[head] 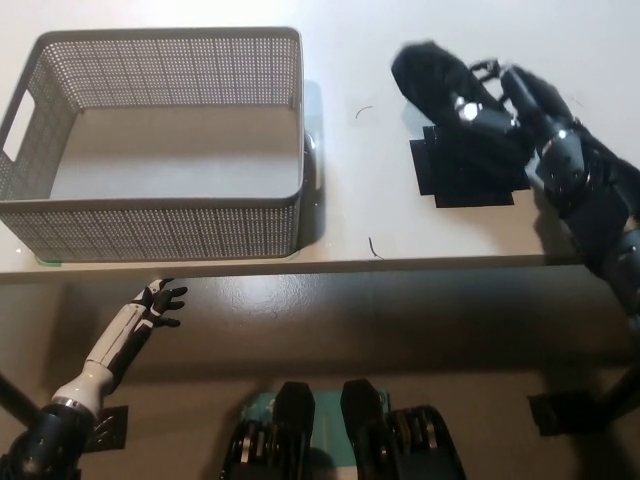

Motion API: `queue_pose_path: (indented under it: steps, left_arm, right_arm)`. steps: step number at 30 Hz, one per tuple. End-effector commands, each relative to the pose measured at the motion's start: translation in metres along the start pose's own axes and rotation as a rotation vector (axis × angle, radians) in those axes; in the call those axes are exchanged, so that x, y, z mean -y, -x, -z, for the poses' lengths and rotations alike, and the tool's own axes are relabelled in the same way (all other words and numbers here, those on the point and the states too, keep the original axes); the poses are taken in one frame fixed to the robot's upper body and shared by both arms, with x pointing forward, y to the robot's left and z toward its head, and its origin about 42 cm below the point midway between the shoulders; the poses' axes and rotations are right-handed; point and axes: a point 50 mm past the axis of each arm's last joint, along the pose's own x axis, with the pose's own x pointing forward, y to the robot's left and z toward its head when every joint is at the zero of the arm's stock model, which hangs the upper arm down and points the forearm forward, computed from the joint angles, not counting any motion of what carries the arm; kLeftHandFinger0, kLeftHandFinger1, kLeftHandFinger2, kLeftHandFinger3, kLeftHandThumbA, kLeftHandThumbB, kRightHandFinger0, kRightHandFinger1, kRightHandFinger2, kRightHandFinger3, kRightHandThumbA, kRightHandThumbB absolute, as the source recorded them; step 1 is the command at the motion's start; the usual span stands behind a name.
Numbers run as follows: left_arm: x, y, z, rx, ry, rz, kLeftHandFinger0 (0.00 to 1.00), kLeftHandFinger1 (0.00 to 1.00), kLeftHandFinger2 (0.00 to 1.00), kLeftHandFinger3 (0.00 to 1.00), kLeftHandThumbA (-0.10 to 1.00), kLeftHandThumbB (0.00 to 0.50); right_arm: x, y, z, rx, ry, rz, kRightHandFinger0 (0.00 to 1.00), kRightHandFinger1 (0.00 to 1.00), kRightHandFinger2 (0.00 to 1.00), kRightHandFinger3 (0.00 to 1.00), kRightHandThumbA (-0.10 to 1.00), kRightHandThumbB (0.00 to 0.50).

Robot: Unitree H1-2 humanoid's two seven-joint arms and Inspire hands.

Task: Use the right hand to pick up the pencil case on the right hand side and put it into a grey container on the left side

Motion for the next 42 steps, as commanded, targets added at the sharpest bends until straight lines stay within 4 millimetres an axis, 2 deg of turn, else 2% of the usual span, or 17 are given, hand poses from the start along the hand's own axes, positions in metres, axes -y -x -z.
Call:
queue_pose_path:
  steps: [1,5,6,10,12,13,14,16,18,20,24,28,30,32,34,37,42]
  left_arm:
    - [-0.014,-0.004,-0.007,0.052,-0.016,-0.018,0.8,0.86,0.88,0.98,1.0,0.5]
    - [-0.012,-0.002,-0.007,0.05,-0.018,-0.016,0.8,0.86,0.88,0.98,1.0,0.5]
    - [-0.012,-0.001,-0.006,0.048,-0.011,-0.017,0.81,0.86,0.88,0.98,1.0,0.5]
    - [-0.011,0.001,-0.004,0.042,-0.014,-0.011,0.8,0.86,0.89,0.99,1.0,0.5]
    - [-0.01,0.001,-0.003,0.039,-0.013,-0.005,0.79,0.85,0.88,0.98,1.0,0.5]
    - [-0.009,0.002,-0.003,0.039,-0.008,-0.005,0.79,0.85,0.88,0.98,1.0,0.5]
    - [-0.009,0.002,-0.002,0.038,-0.006,-0.003,0.79,0.85,0.88,0.98,1.0,0.5]
    - [-0.008,0.003,-0.002,0.037,-0.009,0.002,0.8,0.86,0.89,0.98,1.0,0.5]
    - [-0.008,0.003,-0.003,0.04,-0.014,0.008,0.79,0.85,0.89,0.98,1.0,0.5]
    - [-0.006,0.003,-0.003,0.041,-0.02,0.016,0.79,0.85,0.89,0.98,1.0,0.5]
    - [0.0,0.0,-0.004,0.042,-0.01,0.032,0.81,0.86,0.89,0.97,1.0,0.5]
    - [0.007,-0.003,-0.005,0.047,0.006,0.053,0.79,0.85,0.89,0.97,1.0,0.5]
    - [0.009,-0.004,-0.007,0.053,0.002,0.062,0.8,0.85,0.89,0.98,1.0,0.5]
    - [0.011,-0.008,-0.011,0.062,-0.03,0.077,0.81,0.85,0.89,0.98,1.0,0.5]
    - [0.014,-0.009,-0.012,0.065,-0.046,0.087,0.82,0.85,0.88,0.98,1.0,0.5]
    - [0.019,-0.014,-0.015,0.069,-0.069,0.093,0.84,0.85,0.87,0.96,1.0,0.5]
    - [0.024,-0.018,-0.019,0.081,-0.098,0.11,0.84,0.87,0.88,0.96,1.0,0.5]
  right_arm:
    - [0.064,-0.022,-0.071,0.244,-0.058,0.176,0.0,0.47,0.77,0.79,-0.1,0.154]
    - [0.074,-0.022,-0.102,0.337,-0.075,0.197,0.0,0.4,0.72,0.79,-0.1,0.162]
    - [0.075,-0.021,-0.115,0.377,-0.08,0.199,0.0,0.39,0.72,0.79,-0.1,0.15]
    - [0.077,-0.019,-0.147,0.437,-0.101,0.199,0.0,0.43,0.78,0.86,-0.1,0.13]
    - [0.077,-0.015,-0.167,0.525,-0.115,0.213,0.0,0.38,0.71,0.8,-0.1,0.153]
    - [0.077,-0.014,-0.176,0.545,-0.129,0.219,0.0,0.39,0.73,0.8,-0.1,0.172]
    - [0.077,-0.013,-0.183,0.553,-0.132,0.222,0.0,0.4,0.76,0.83,-0.1,0.175]
    - [0.076,-0.011,-0.197,0.569,-0.107,0.222,0.0,0.37,0.75,0.81,-0.1,0.166]
    - [0.073,-0.009,-0.216,0.609,-0.134,0.205,0.0,0.34,0.71,0.74,-0.1,0.184]
    - [0.069,-0.008,-0.229,0.616,-0.15,0.187,0.0,0.31,0.73,0.78,-0.1,0.164]
    - [0.055,-0.006,-0.262,0.651,-0.139,0.157,0.0,0.33,0.7,0.77,-0.1,0.165]
    - [0.037,-0.006,-0.282,0.668,-0.119,0.147,0.0,0.34,0.72,0.78,-0.1,0.15]
    - [0.026,-0.007,-0.292,0.664,-0.11,0.124,0.0,0.34,0.71,0.79,-0.1,0.16]
    - [0.013,-0.007,-0.302,0.656,-0.105,0.11,0.0,0.34,0.7,0.75,-0.1,0.18]
    - [0.009,-0.008,-0.302,0.656,-0.109,0.104,0.0,0.34,0.69,0.75,-0.1,0.18]
    - [-0.007,-0.009,-0.306,0.66,-0.108,0.081,0.0,0.36,0.69,0.73,-0.1,0.208]
    - [-0.031,-0.01,-0.308,0.611,-0.112,0.02,0.0,0.36,0.71,0.77,-0.1,0.186]
